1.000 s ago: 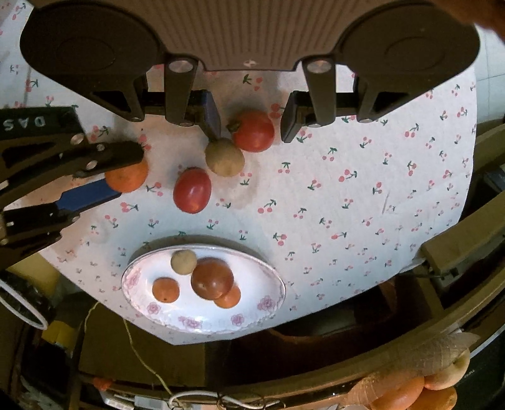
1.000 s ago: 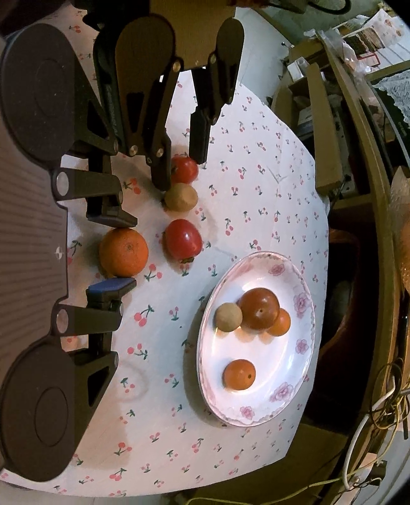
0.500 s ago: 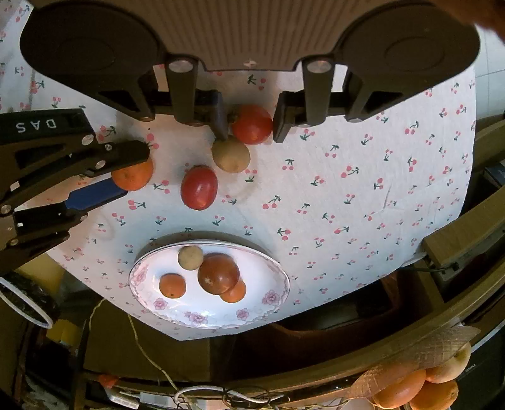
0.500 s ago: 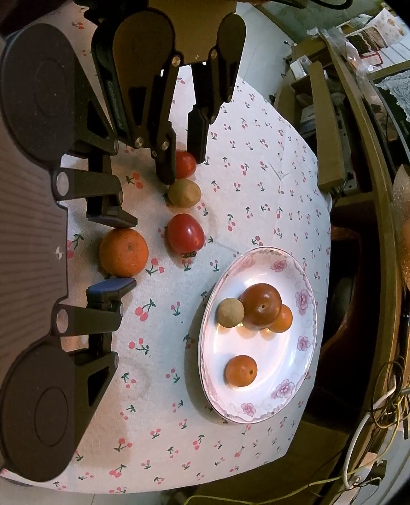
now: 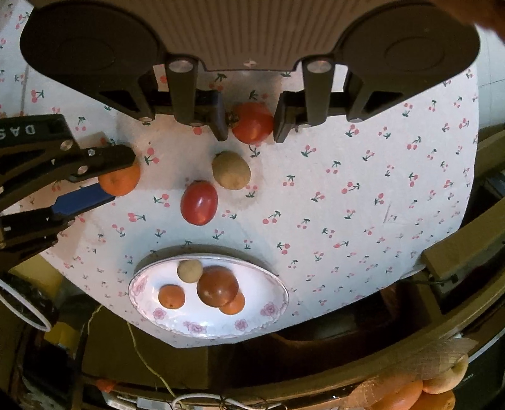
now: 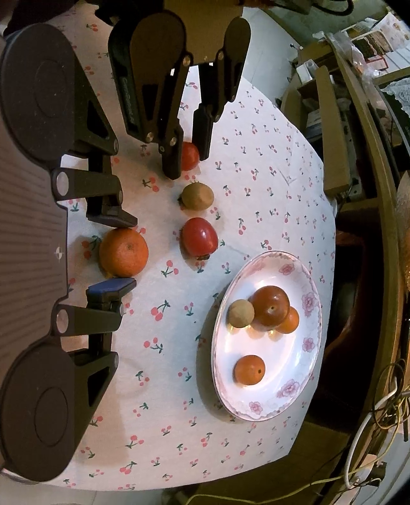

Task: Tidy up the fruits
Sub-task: 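Move the left gripper onto a red tomato while the right gripper holds the orange, then lift the tomato with the left gripper and carry both fruits over the plate, then lower both fruits into the plate and open both grippers, then move the right gripper to the elongated red tomato while the left approaches the tan fruit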

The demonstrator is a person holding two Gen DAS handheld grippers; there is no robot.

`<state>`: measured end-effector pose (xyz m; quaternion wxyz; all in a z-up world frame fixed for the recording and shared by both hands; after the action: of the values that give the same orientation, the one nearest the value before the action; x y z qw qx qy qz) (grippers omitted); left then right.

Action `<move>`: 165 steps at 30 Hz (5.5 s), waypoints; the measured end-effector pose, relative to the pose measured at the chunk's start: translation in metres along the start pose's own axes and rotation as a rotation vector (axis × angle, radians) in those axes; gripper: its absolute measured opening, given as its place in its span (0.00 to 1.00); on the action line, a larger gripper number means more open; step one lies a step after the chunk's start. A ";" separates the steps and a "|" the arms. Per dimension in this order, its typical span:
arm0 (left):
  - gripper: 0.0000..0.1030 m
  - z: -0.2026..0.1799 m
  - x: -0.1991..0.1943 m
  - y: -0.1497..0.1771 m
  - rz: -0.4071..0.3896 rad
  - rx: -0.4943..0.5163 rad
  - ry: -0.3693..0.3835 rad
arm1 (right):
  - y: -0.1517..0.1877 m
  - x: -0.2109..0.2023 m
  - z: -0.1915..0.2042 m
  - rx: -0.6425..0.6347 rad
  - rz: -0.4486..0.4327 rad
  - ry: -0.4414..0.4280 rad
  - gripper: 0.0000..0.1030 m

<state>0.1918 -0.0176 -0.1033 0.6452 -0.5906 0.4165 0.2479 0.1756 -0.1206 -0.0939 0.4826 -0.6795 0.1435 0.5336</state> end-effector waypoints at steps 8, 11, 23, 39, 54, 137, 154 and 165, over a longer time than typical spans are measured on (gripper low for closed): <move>0.37 -0.002 -0.002 0.002 -0.002 0.021 -0.009 | 0.000 0.003 0.000 -0.004 0.005 -0.005 0.35; 0.37 -0.002 -0.003 0.002 -0.004 0.020 -0.011 | 0.001 0.002 0.001 -0.013 0.004 0.002 0.35; 0.35 -0.015 -0.009 0.000 -0.010 0.031 -0.001 | 0.002 -0.001 0.001 -0.028 0.010 0.023 0.34; 0.35 -0.037 -0.016 -0.027 -0.062 0.031 0.024 | -0.008 -0.017 -0.017 0.031 -0.052 0.050 0.34; 0.35 -0.046 -0.014 -0.058 -0.106 0.022 0.036 | -0.024 -0.031 -0.046 0.100 -0.113 0.086 0.34; 0.43 -0.020 0.004 -0.097 -0.129 -0.008 0.071 | -0.060 0.001 -0.089 0.179 -0.171 0.087 0.39; 0.44 0.018 -0.006 -0.048 -0.055 -0.008 0.074 | -0.048 0.008 -0.028 0.024 -0.105 -0.017 0.39; 0.44 0.033 -0.009 -0.040 -0.046 -0.025 0.087 | -0.049 0.033 0.003 -0.104 -0.066 -0.065 0.39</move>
<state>0.2275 0.0090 -0.0755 0.6248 -0.6182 0.4272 0.2122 0.2216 -0.0833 -0.0977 0.4684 -0.6903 0.0774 0.5460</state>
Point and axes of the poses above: each gripper's, at about its wrist camera, not at the fingertips, and x roughly the way its jaws point, z to its left, y to its underside, the point moved 8 cm from there along x, roughly the way its jaws point, and after that the axes turned 9 degrees about -x, right-handed, at the moved point
